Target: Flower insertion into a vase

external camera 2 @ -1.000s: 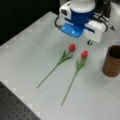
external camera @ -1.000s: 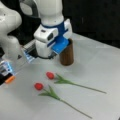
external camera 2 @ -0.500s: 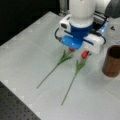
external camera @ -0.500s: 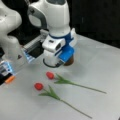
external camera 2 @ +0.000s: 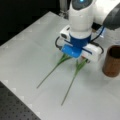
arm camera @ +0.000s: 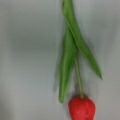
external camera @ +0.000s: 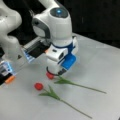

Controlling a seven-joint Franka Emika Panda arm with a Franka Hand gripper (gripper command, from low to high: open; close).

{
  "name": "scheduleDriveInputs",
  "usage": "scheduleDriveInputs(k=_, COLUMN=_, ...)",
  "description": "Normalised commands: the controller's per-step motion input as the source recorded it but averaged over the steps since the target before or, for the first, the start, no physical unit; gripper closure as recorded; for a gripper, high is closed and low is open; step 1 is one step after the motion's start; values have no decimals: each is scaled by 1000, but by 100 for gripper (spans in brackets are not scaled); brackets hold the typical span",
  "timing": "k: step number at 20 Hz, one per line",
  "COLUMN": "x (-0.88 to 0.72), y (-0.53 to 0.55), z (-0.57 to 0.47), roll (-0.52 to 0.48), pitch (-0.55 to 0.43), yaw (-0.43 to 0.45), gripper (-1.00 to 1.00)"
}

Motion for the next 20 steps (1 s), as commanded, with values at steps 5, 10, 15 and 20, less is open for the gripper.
scheduleDriveInputs(k=5, x=-8, y=17, z=-181, roll=95, pitch=-97, yaw=21, gripper=-100)
scheduleDriveInputs(k=10, x=101, y=0, z=-306, roll=95, pitch=-124, yaw=6, gripper=-100)
scheduleDriveInputs(k=15, x=153, y=-9, z=-206, roll=74, pitch=-72, yaw=-3, gripper=-100)
scheduleDriveInputs(k=20, x=200, y=18, z=-121, roll=61, pitch=-41, yaw=-6, gripper=-100)
